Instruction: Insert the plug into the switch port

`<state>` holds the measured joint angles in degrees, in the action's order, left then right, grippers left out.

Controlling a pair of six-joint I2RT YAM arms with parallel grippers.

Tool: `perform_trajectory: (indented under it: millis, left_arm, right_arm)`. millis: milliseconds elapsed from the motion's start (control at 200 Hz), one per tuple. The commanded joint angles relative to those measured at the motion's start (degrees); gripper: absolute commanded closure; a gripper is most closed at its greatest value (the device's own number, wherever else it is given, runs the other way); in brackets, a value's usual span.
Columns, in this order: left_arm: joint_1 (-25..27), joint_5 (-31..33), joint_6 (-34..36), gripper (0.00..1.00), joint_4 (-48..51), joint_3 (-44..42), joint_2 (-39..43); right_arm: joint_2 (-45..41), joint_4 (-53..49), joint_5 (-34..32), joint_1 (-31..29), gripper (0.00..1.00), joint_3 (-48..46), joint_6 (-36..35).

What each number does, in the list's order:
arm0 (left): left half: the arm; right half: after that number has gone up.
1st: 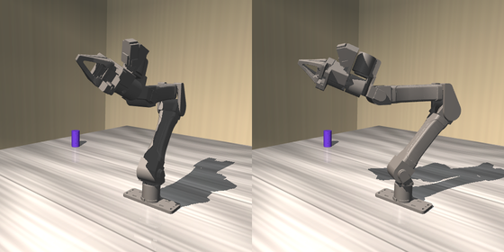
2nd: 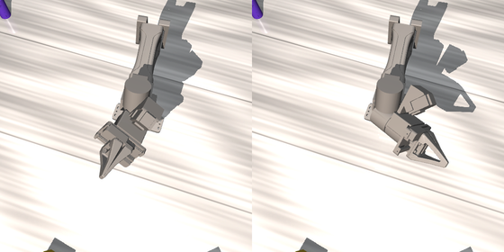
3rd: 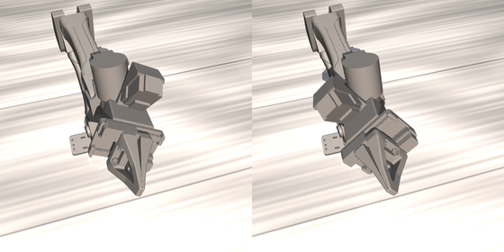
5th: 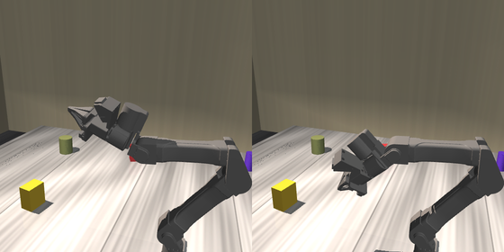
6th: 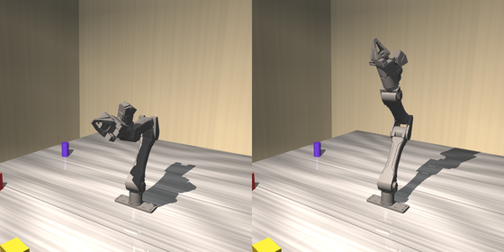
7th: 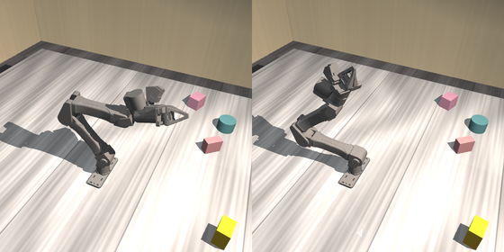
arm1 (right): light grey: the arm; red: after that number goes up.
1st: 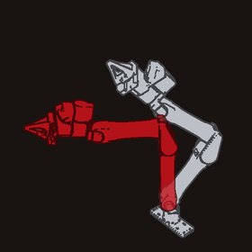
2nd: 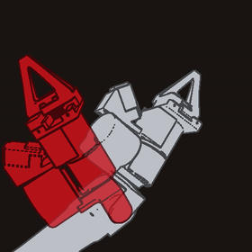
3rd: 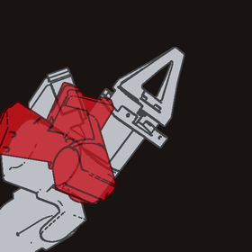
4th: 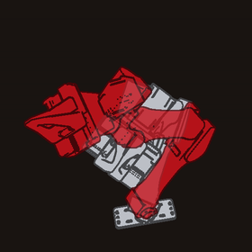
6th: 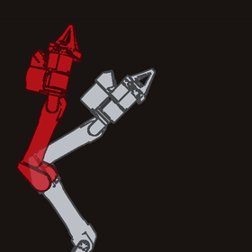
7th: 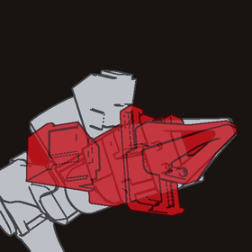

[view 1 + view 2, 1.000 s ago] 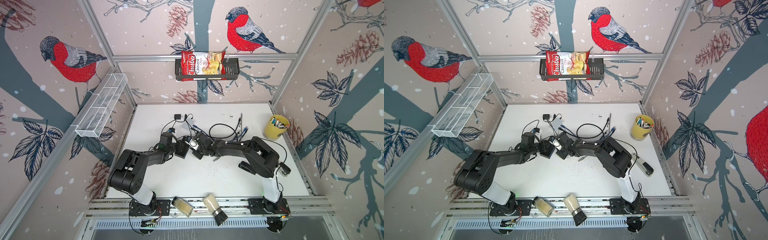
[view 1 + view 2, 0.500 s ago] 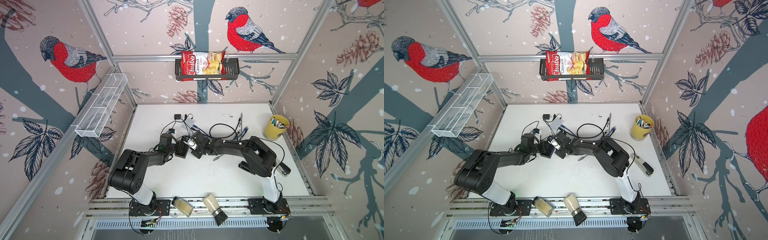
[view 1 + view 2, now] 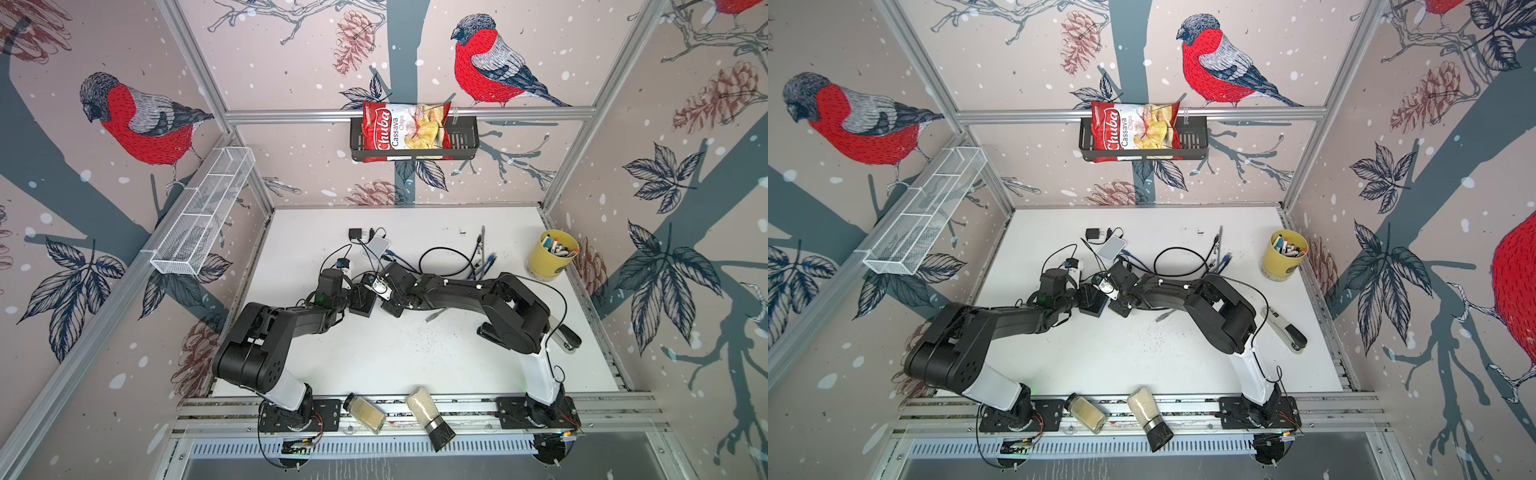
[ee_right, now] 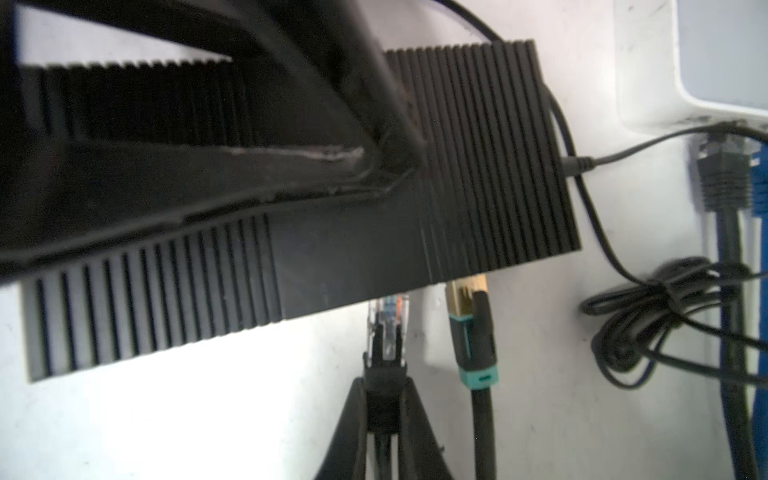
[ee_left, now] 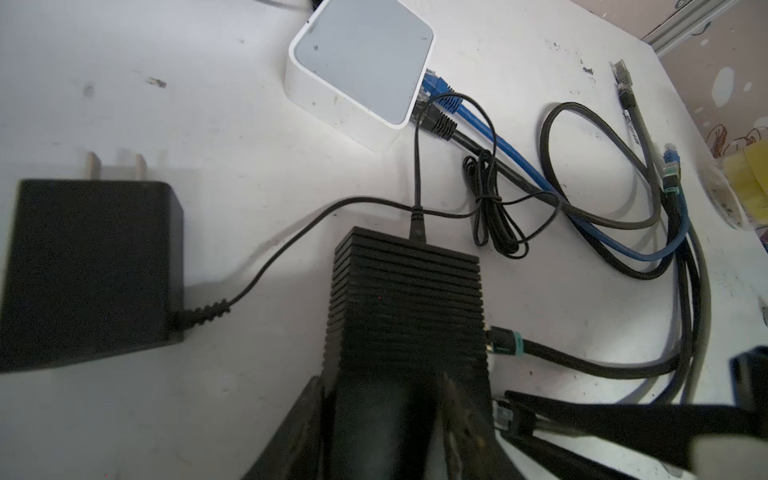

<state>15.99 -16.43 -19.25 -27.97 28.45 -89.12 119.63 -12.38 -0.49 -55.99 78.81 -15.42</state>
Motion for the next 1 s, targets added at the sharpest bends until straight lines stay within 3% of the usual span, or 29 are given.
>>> perform_trajectory:
  millis: [0, 740, 995]
  left_arm:
    - [0.3, -6.8, 1.5, 0.54, -1.3, 0.2, 0.6]
    - [0.8, -9.3, 2.5, 0.55, -1.3, -0.6, -0.2]
    - [2.1, -8.6, 1.7, 0.56, -2.4, -1.6, 0.2]
  right_arm:
    - [1.0, -3.0, 2.5, -0.5, 0.97, 0.0, -2.2]
    - [0.4, 3.7, 3.7, -0.5, 0.96, 3.0, -4.2]
    - [-3.5, 10.7, 4.9, -0.6, 0.95, -0.3, -5.6]
